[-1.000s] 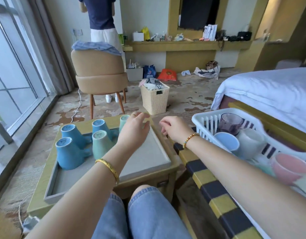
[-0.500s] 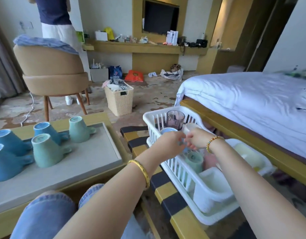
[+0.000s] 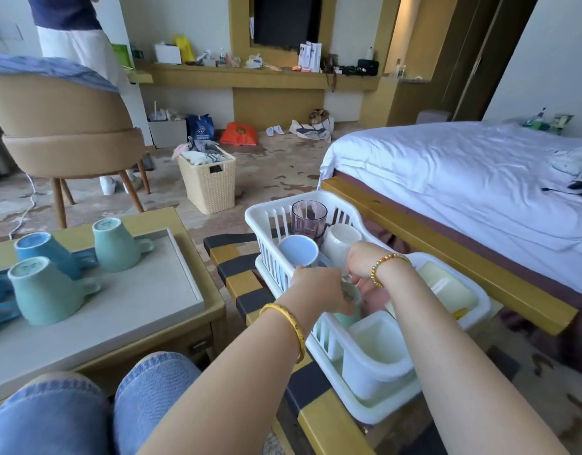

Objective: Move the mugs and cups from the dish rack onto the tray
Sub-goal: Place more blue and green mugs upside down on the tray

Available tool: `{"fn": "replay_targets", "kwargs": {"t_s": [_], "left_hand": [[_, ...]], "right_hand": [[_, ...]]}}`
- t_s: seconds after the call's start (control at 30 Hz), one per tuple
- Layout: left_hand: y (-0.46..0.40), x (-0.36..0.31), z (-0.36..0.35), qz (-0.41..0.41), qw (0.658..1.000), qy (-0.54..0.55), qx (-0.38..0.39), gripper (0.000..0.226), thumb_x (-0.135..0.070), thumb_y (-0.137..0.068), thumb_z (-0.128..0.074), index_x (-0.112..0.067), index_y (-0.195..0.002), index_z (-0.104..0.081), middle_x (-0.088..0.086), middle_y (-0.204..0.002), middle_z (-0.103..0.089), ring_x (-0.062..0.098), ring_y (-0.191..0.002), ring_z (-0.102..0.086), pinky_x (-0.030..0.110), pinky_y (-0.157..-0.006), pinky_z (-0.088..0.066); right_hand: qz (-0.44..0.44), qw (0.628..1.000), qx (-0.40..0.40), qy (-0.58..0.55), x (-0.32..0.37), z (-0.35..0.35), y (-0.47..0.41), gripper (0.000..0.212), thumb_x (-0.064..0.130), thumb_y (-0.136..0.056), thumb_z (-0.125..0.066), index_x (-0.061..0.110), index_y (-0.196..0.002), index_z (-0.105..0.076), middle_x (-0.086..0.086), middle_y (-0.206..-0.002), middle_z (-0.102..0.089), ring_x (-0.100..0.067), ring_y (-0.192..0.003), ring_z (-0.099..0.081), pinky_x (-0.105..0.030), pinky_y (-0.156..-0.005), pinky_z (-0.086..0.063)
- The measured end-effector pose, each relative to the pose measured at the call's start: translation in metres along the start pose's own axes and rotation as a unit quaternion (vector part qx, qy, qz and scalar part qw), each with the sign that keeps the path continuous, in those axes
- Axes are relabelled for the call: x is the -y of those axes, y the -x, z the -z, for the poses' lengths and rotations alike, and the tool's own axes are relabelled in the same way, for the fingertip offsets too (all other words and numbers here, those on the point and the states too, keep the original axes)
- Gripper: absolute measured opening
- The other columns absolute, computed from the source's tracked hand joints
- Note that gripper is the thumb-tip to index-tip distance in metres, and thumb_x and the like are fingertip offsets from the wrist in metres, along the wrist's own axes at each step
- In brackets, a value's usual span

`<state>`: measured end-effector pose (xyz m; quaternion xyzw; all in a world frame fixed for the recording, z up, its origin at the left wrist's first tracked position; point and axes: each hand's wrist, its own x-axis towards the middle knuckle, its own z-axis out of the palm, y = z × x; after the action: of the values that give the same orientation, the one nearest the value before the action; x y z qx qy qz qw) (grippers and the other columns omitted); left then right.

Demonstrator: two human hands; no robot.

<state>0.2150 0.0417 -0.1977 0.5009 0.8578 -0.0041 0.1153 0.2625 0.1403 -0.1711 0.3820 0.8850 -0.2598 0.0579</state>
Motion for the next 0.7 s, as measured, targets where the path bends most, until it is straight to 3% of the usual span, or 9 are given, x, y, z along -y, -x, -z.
{"fn": "replay_targets", "kwargs": {"t_s": [0.07,0.2,0.33,0.4,0.5,0.6,0.7], "left_hand": [[0.000,-0.006,-0.001,0.015,0.999,-0.023,0.017,0.040,-0.056,-0.084,-0.047,-0.019,-0.096,-0.045,-0.005,-0.074,-0.044,0.021,-0.089,-0.048,0.039,-0.093,-0.028],[0.003,-0.011,-0.005,0.034,0.999,-0.030,-0.030,0.034,-0.050,-0.087,-0.046,-0.017,-0.097,-0.051,-0.003,-0.066,-0.040,0.022,-0.077,-0.043,0.033,-0.080,-0.025],[0.000,-0.007,-0.010,0.040,0.995,-0.028,-0.082,0.038,-0.049,-0.088,-0.046,-0.015,-0.104,-0.054,0.001,-0.094,-0.060,0.025,-0.095,-0.056,0.034,-0.084,-0.029],[-0.002,-0.005,-0.012,0.049,0.994,-0.021,-0.097,0.043,-0.052,-0.085,-0.047,-0.014,-0.106,-0.052,0.002,-0.102,-0.062,0.024,-0.099,-0.058,0.033,-0.083,-0.029],[-0.006,-0.002,-0.016,0.069,0.990,0.018,-0.120,0.050,-0.054,-0.081,-0.051,-0.011,-0.108,-0.049,0.002,-0.099,-0.064,0.024,-0.093,-0.060,0.033,-0.079,-0.029],[-0.007,0.000,-0.018,0.084,0.976,0.091,-0.177,0.046,-0.051,-0.079,-0.055,-0.012,-0.103,-0.047,0.003,-0.092,-0.066,0.025,-0.078,-0.056,0.032,-0.075,-0.030],[-0.004,0.000,-0.018,0.087,0.952,0.176,-0.234,0.042,-0.049,-0.078,-0.057,-0.014,-0.096,-0.044,0.004,-0.085,-0.065,0.029,-0.078,-0.059,0.030,-0.070,-0.032]], "right_hand": [[0.005,0.999,-0.030,-0.014,0.002,-0.001,-0.003,0.007,0.005,-0.090,-0.045,0.007,-0.089,-0.052,-0.021,-0.111,-0.065,-0.031,-0.091,-0.067,-0.036,-0.076,-0.055],[0.000,0.997,-0.025,-0.073,-0.004,-0.005,-0.011,0.014,0.003,-0.090,-0.042,0.004,-0.090,-0.056,-0.023,-0.107,-0.066,-0.027,-0.072,-0.058,-0.036,-0.074,-0.054],[-0.006,0.975,-0.039,-0.220,-0.014,-0.011,-0.016,0.029,-0.002,-0.089,-0.035,-0.016,-0.104,-0.056,-0.033,-0.100,-0.066,-0.030,-0.068,-0.059,-0.037,-0.065,-0.053],[-0.004,0.953,-0.055,-0.298,-0.013,-0.013,-0.019,0.025,-0.002,-0.091,-0.035,-0.016,-0.097,-0.055,-0.035,-0.098,-0.062,-0.029,-0.066,-0.058,-0.033,-0.063,-0.051],[0.028,0.925,-0.077,-0.371,-0.011,-0.011,-0.022,0.018,0.001,-0.093,-0.037,0.003,-0.094,-0.055,-0.021,-0.097,-0.060,-0.029,-0.073,-0.061,-0.033,-0.070,-0.052],[0.071,0.900,-0.115,-0.413,-0.014,-0.009,-0.024,0.022,0.001,-0.091,-0.038,0.011,-0.094,-0.058,-0.014,-0.099,-0.066,-0.023,-0.084,-0.064,-0.030,-0.081,-0.051],[0.095,0.880,-0.139,-0.444,-0.014,-0.009,-0.025,0.030,0.001,-0.090,-0.036,0.020,-0.084,-0.059,-0.009,-0.099,-0.067,-0.019,-0.092,-0.065,-0.029,-0.089,-0.049]]}}
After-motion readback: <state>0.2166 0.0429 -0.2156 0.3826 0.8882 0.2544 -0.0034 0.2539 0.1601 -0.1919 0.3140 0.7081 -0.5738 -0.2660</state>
